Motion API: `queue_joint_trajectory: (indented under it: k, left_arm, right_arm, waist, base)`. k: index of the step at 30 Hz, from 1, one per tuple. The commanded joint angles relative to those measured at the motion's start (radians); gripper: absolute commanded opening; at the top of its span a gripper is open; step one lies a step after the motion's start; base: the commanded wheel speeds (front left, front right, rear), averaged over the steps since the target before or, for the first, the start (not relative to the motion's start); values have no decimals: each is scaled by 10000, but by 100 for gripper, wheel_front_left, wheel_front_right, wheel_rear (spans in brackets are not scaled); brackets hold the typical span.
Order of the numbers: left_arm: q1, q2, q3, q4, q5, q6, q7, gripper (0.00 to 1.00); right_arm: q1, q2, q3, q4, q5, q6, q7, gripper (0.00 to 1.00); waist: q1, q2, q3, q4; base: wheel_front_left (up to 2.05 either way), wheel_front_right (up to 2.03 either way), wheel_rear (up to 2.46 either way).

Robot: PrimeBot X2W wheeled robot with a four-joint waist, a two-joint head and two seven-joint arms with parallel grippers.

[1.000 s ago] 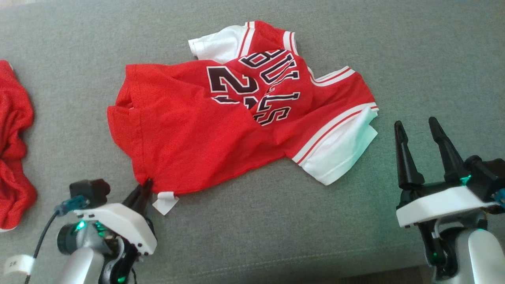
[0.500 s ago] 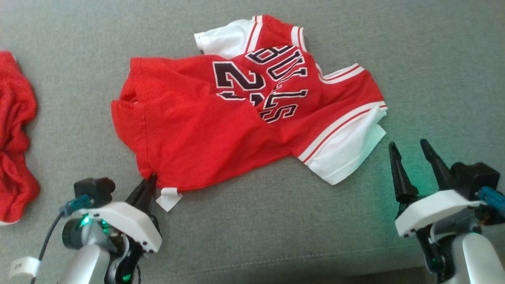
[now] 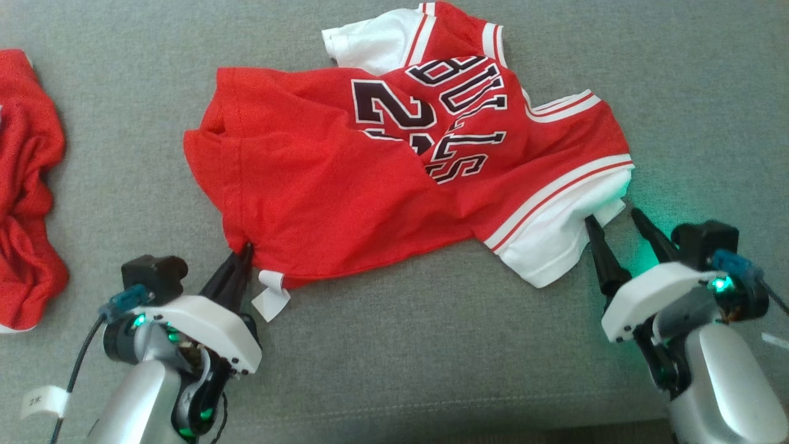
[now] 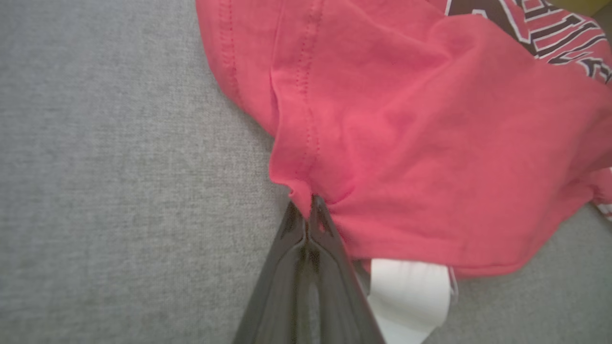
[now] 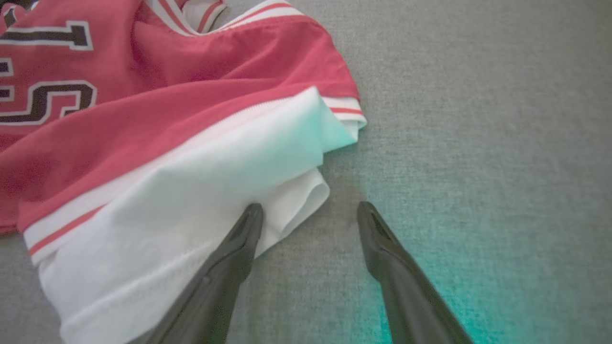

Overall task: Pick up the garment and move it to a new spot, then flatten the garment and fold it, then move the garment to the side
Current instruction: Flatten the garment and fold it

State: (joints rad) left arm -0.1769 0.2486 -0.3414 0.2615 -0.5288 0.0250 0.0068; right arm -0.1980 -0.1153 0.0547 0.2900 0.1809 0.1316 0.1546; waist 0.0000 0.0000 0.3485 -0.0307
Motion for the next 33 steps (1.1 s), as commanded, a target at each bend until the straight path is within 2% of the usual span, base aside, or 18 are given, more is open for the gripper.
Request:
queue_joint_trajectory:
  k: [1, 2, 4, 5, 7, 12, 20, 26, 33]
  left_arm:
    - [-374, 187, 338, -141, 130, 12, -49, 0]
    - [-388, 192, 332, -143, 130, 8, -63, 0]
    - [-408, 200, 313, -148, 140, 6, -97, 0]
    - [-413, 203, 303, -154, 145, 7, -115, 0]
    - [-394, 210, 304, -192, 160, 34, -194, 0]
    - [-259, 270, 366, -465, 270, 191, -526, 0]
    - [-107, 534, 574, -1585, 500, 464, -979, 0]
    - [-142, 994, 1037, -3334, 799, 916, -1120, 0]
    - [-1062, 1738, 1400, -5149, 1346, 1107, -723, 0]
  right_arm:
    - [-317, -172, 335, 72, 55, -9, 144, 100]
    - [-372, -177, 394, 233, 79, -9, 207, 100]
    - [-459, -193, 470, 496, 115, -9, 258, 79]
    - [-477, -185, 519, 612, 179, -9, 296, 46]
    - [-500, -189, 562, 725, 276, -9, 222, 0]
    - [-345, -176, 482, 391, 632, -9, -380, 0]
    - [166, -293, -49, -1501, 961, -9, -1146, 0]
    - [103, -532, -582, -3675, 858, -9, -1247, 0]
    - [-1033, -950, -1322, -6177, 519, -9, -826, 0]
  waist:
    - [0, 0, 25, 12]
    - [0, 0, 34, 12]
    - [0, 0, 43, 25]
    - [0, 0, 39, 32]
    - [0, 0, 17, 39]
    - [0, 0, -106, 31]
    - [0, 0, -511, -62]
    - [0, 0, -896, -220]
    - [0, 0, -1212, -320]
  base:
    - [0, 0, 0]
    - [0, 0, 0]
    - [0, 0, 0]
    - [0, 0, 0]
    - [0, 0, 0]
    - [0, 0, 0]
    - [0, 0, 0]
    - [0, 0, 0]
    - [0, 0, 0]
